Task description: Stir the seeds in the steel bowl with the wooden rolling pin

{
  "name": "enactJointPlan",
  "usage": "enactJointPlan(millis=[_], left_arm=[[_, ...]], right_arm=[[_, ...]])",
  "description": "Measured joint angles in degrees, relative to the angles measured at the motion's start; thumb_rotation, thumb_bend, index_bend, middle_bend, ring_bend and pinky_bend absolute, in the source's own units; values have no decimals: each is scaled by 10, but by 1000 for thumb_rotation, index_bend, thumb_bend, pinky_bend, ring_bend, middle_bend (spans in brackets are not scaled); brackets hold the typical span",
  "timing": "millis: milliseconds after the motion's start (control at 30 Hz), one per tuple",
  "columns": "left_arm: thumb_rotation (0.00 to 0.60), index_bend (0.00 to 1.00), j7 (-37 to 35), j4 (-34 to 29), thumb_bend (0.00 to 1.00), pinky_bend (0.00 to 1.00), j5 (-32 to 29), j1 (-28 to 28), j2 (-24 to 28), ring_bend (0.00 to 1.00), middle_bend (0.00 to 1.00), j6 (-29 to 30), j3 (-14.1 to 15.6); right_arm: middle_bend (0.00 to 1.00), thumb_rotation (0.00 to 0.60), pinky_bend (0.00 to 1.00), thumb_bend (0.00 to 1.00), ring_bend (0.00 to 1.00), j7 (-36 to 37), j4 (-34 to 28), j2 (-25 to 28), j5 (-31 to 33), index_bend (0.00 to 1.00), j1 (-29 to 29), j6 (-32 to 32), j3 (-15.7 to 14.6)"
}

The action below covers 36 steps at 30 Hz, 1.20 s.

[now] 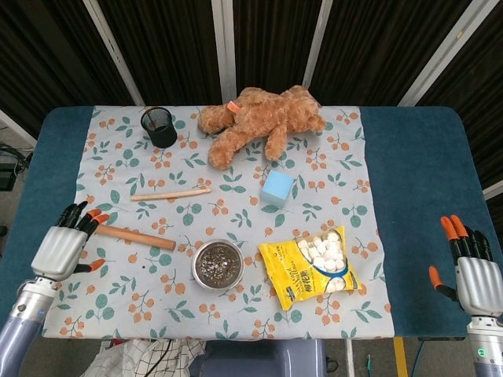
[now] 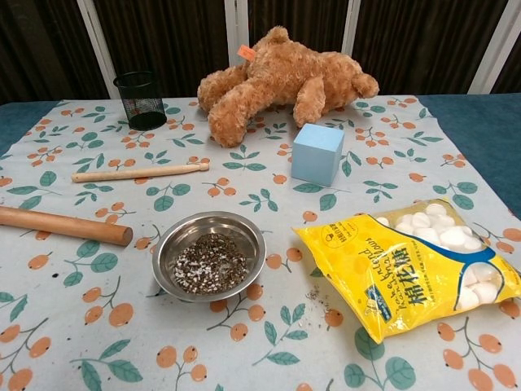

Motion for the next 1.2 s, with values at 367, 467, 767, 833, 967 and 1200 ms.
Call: enactJointPlan(millis=[367,467,767,833,967,1200], left_arm=[[600,323,111,26,265,78,-73,-87,-68,37,328,-107,-20],[600,343,121,45,301,77,-88,-99,-93,38,347,-119,-21],[600,410,141,93,316,69,-111,-121,-144,38,350,-132,-16],[600,413,141,98,315,69,-117,-123,-152,38,349,-132,-15],[600,420,136,105,316,69,-123,-127,-161,38,351,-131,-16],[600,428,129,109,347,69,-128,-136,-176,38,365,-134,-16]], right_arm=[[0,600,0,415,0,-1,0,-1,6,0,2,-5,2],[0,600,0,416,0,-1,0,-1,6,0,3,-6,2],[0,600,0,416,0,1,-1,0,6,0,3,-6,2],[0,600,0,415,0,1,0,0,6,0,3,-6,2],[0,600,0,416,0,1,0,0,7,0,3,-6,2],[0,600,0,415,0,-1,-1,-1,7,0,3,-6,3]])
